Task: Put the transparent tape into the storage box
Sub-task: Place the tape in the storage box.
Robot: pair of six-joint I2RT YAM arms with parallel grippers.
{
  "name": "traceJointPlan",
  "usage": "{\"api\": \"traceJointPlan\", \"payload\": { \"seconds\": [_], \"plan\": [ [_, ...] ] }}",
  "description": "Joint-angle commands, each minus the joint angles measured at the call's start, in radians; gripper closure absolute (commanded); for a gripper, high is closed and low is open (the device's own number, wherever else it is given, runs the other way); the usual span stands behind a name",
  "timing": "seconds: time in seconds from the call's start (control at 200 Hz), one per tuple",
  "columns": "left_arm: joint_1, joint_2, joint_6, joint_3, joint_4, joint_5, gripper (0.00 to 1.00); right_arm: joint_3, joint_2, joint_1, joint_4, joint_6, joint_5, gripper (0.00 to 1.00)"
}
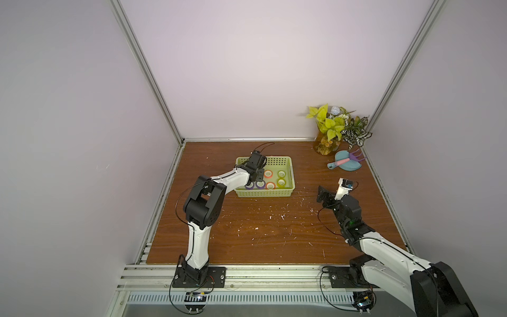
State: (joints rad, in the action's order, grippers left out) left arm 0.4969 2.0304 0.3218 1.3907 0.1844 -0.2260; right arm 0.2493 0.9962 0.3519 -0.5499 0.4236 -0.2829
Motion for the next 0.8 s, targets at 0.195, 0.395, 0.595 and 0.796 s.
{"api": "traceJointPlan", "payload": {
  "seconds": [0.195,0.395,0.595,0.796],
  "plan": [
    [-0.012,-0.015,0.006,0.055,0.044,-0.003,0.32,0.032,-0.016,-0.001,-0.037,-0.004,-0.002,0.01],
    [-0.011,-0.101,0.004,0.052,0.027,0.041,0.17,0.024,-0.015,-0.002,-0.058,-0.02,0.019,0.01],
    [-0.012,-0.26,0.012,-0.066,-0.095,0.082,0.0,0.008,-0.016,-0.002,-0.096,-0.077,0.097,0.01],
    [-0.015,-0.519,0.019,-0.377,-0.359,0.082,0.0,-0.005,-0.018,0.001,-0.125,-0.123,0.154,0.01]
  ]
}}
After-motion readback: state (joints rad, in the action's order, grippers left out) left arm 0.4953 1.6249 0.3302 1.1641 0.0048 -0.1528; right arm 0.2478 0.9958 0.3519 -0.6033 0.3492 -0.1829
